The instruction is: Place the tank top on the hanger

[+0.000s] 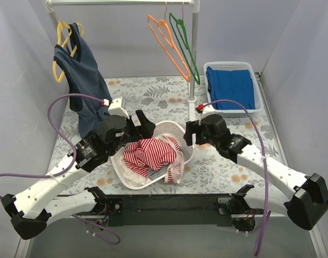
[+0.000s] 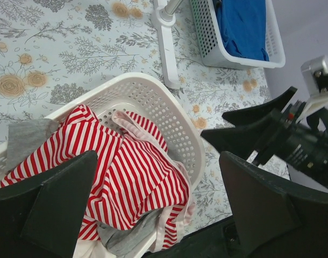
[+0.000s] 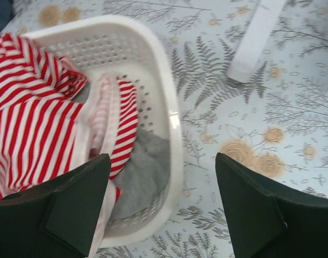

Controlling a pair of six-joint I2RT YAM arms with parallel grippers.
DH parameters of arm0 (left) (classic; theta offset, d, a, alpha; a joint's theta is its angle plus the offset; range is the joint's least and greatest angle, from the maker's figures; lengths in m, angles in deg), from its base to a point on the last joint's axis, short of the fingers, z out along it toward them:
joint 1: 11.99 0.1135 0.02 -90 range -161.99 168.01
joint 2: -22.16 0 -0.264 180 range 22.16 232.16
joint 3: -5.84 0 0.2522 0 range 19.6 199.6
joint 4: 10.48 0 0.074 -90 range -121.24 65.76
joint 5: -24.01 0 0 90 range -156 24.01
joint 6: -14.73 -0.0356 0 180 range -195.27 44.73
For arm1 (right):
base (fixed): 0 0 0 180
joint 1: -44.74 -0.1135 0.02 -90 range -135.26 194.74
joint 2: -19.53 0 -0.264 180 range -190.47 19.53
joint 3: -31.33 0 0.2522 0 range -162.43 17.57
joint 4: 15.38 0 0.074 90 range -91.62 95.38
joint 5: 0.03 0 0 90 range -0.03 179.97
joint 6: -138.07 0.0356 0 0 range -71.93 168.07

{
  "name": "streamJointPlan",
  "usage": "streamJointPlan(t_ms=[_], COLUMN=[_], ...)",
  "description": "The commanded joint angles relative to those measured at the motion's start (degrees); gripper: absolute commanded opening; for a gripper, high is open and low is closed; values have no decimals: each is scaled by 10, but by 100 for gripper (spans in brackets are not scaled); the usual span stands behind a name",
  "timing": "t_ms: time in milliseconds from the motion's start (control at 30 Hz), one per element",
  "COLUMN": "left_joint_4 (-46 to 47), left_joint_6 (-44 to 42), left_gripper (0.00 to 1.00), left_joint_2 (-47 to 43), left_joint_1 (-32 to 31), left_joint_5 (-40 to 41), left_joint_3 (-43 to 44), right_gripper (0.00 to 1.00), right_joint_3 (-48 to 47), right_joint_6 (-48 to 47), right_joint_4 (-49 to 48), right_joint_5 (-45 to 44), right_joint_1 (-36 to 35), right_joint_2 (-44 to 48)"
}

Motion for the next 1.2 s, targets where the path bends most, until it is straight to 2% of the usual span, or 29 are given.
streamJointPlan(t_ms=[0,200,367,433,533,833,967,1167], left_joint_4=[10,-1,-1,0,-14,-75,-76,-106], left_joint_6=[-3,-4,-5,-8,-4,47,59,64], left_gripper=[98,98,98,98,98,98,98,98], left_joint_2=[1,11,18,19,24,12,-3,14], left_joint_1=[3,3,3,2,3,3,3,3], left_joint_5=[-3,-6,-10,-11,-4,40,45,69], left_joint_3=[-4,-2,1,3,8,4,-3,32], right_gripper=[88,88,84,83,83,82,82,82], right_joint_3=[-52,-59,-7,16,34,77,35,-74], right_joint_6=[-18,-16,4,10,18,99,125,111], right_joint_4=[8,6,1,-24,-29,-26,-41,-51], right_joint_5=[31,89,133,130,89,43,37,57], right_joint_1=[66,159,174,138,46,-133,-213,-284], right_joint_2=[-4,-40,-96,-112,-127,-88,-142,-266])
